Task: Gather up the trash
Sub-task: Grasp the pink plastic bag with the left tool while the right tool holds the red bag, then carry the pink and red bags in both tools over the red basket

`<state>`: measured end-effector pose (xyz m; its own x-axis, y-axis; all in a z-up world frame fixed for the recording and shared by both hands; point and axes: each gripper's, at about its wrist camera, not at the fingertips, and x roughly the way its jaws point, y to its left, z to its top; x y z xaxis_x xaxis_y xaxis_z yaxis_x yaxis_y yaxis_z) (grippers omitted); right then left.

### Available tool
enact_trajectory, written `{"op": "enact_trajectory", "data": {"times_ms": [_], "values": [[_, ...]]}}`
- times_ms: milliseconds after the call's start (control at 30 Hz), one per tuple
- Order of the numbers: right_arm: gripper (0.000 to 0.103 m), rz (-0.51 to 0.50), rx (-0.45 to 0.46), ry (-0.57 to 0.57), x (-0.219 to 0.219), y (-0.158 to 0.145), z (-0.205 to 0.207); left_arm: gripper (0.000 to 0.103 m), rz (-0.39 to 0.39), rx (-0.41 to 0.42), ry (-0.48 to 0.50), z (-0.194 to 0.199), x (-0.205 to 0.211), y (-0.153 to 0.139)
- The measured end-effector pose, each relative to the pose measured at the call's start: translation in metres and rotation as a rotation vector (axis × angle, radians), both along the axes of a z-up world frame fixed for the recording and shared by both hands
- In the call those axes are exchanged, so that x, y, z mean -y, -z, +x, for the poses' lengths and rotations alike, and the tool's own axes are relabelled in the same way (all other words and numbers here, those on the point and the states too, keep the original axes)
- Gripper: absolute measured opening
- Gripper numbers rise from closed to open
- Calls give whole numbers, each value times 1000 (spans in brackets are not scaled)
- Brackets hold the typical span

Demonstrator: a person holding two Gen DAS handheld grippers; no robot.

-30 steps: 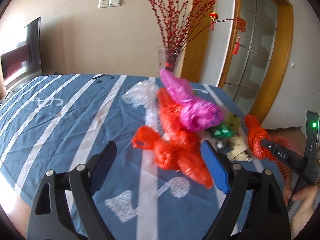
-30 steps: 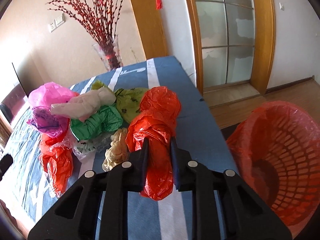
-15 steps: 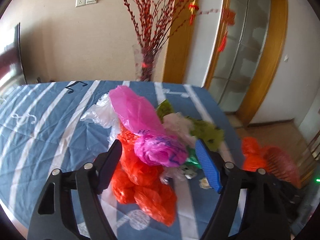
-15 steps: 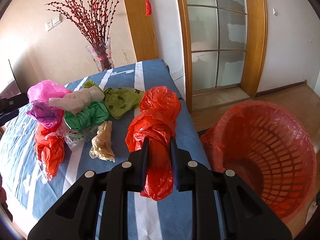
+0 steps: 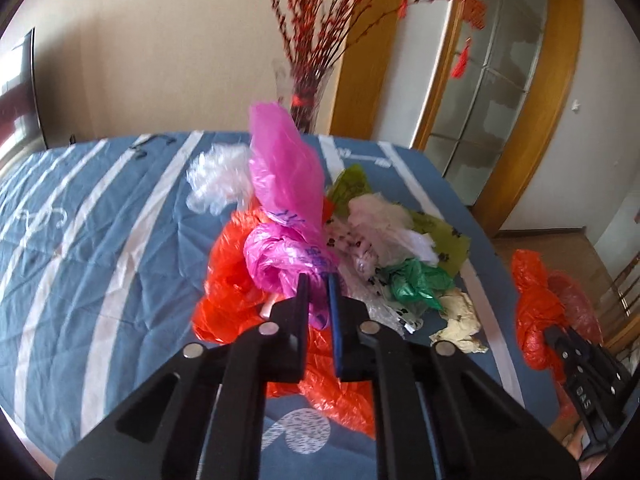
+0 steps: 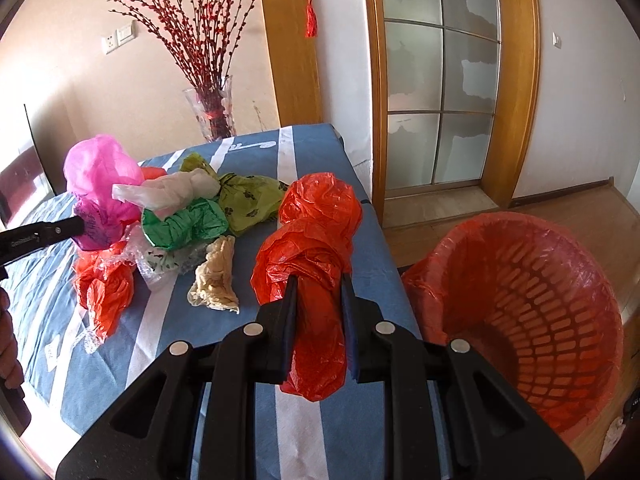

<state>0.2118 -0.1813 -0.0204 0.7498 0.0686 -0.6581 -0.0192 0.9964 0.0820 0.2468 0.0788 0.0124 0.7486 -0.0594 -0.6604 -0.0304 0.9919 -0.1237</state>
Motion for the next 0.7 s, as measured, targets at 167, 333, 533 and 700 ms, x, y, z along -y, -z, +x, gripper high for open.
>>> {"op": "enact_trajectory", "data": {"times_ms": [167,333,533,700], "values": [[21,3,25,-1,3,-10,-7,9,15,55,30,-17,-2,-19],[21,4,47,5,8,-19,-15,9,12,99,55,-32,2,-36],[21,3,71,24,21,-29,-24,9,16,154,111,-49,19,-57],[21,5,86,45,34,-37,-31,8,1,193,171,-60,41,-72]]}}
